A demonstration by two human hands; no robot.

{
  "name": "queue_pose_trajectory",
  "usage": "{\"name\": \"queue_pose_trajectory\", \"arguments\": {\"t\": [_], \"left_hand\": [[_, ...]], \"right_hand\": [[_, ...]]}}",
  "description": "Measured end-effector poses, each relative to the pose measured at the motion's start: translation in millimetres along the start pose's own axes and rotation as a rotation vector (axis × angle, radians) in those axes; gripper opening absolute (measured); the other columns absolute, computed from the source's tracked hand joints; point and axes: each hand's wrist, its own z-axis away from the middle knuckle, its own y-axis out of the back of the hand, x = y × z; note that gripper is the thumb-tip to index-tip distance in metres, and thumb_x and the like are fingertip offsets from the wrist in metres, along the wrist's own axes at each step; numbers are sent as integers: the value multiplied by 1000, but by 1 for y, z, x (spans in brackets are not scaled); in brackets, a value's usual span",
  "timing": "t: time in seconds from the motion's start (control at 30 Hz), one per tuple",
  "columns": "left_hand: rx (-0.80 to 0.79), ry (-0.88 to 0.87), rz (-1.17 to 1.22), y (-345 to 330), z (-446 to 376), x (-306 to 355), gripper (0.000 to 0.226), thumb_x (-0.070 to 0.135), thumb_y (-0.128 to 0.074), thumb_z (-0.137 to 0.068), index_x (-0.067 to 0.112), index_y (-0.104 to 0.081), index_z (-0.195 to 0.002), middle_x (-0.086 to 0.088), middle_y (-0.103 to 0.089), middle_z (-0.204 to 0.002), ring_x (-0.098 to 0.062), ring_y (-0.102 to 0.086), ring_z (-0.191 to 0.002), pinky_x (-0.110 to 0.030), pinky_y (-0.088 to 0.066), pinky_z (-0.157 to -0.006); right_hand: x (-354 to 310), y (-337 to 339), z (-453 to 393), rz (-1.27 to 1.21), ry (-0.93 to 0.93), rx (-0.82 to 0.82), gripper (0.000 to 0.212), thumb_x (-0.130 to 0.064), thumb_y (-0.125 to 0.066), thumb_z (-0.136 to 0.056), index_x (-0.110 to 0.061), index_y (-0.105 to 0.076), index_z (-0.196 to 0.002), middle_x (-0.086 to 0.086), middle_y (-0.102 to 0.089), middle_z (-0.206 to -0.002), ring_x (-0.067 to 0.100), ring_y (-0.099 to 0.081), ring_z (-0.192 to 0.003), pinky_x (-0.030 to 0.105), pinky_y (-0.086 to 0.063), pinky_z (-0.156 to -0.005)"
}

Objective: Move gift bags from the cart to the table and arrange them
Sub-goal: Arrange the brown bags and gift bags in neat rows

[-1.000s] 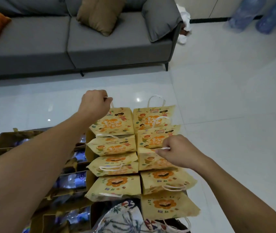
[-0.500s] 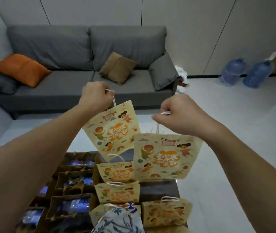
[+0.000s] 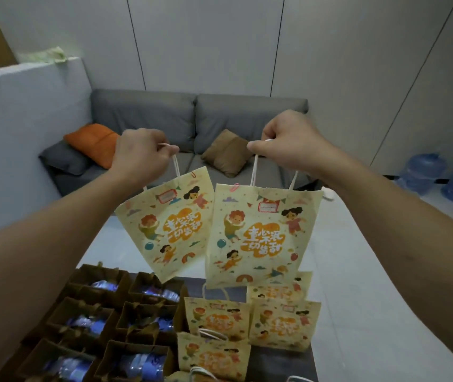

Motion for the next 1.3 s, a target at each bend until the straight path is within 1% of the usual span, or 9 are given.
{"name": "queue_pose_trajectory", "arguments": {"t": [0.17, 0.27, 0.37, 0.47, 0.6, 0.67, 0.8, 1.0, 1.3], "left_hand": [[25, 50, -25, 16, 8, -29, 29, 35, -67, -94, 9, -75, -84, -12, -70, -78, -34, -62, -80, -41, -47, -72], [30, 106, -16, 19, 17, -53, 28, 34, -68, -94, 10, -74, -80, -5, -62, -65, -25, -55, -68, -36, -38, -66], [0, 170, -29, 15, 26, -74, 33, 36, -68, -93, 18, -62, -66, 0, -51, -59, -25, -54, -67, -33, -34, -65], [-25, 219, -2, 8, 34, -94, 30, 37, -70, -92, 20, -65, -68, -5, -61, -63, -29, -58, -71, -36, -42, -66], [-47, 268, 40, -3, 43, -116, 34, 37, -70, -92, 22, -59, -64, 0, -55, -57, -22, -54, -61, -33, -39, -61], [-52, 282, 23, -11, 46, -124, 30, 39, -69, -92, 18, -68, -71, -1, -59, -60, -20, -52, -61, -31, -35, -62], [-72, 310, 14, -26, 51, -138, 29, 41, -68, -93, 15, -76, -84, -2, -60, -66, -20, -53, -69, -32, -38, -67], [-159, 350, 40, -45, 53, -141, 27, 43, -65, -95, 20, -70, -82, 5, -60, -68, -20, -59, -76, -38, -51, -74], [-194, 330, 41, -70, 52, -149, 29, 43, -64, -96, 22, -63, -75, 8, -55, -62, -14, -50, -64, -33, -36, -70]], "right_hand": [[-13, -28, -34, 22, 33, -44, 39, -33, -70, -88, 1, -66, -70, 5, -54, -59, 17, -49, -57, 28, -40, -53], [-15, -50, -50, 28, 31, -114, 39, -31, -69, -90, 4, -67, -74, 7, -58, -63, 17, -52, -58, 30, -44, -54], [-14, -76, -58, 83, 17, -200, 40, -30, -69, -91, -6, -61, -61, 3, -54, -58, 14, -47, -54, 28, -38, -50], [-6, -107, -61, 94, -33, -284, 42, -32, -69, -93, -14, -55, -57, 0, -51, -57, 15, -46, -54, 29, -38, -52], [12, -155, -57, 107, -123, -366, 35, -33, -68, -94, -9, -66, -69, 5, -62, -66, 19, -58, -60, 37, -49, -55], [20, -180, -53, 120, -142, -406, 33, -34, -67, -94, -7, -69, -74, 9, -68, -73, 23, -64, -69, 42, -54, -63], [35, -226, -43, 151, -152, -480, 32, -35, -65, -95, -10, -65, -73, 8, -66, -75, 23, -62, -70, 33, -46, -56], [58, -282, -32, 204, -175, -544, 32, -38, -61, -98, -13, -62, -78, 3, -62, -78, 17, -56, -70, 28, -36, -54], [90, -333, -21, 158, -274, -621, 32, -39, -60, -99, -12, -64, -83, 1, -62, -79, 15, -57, -71, 26, -37, -55]]}}
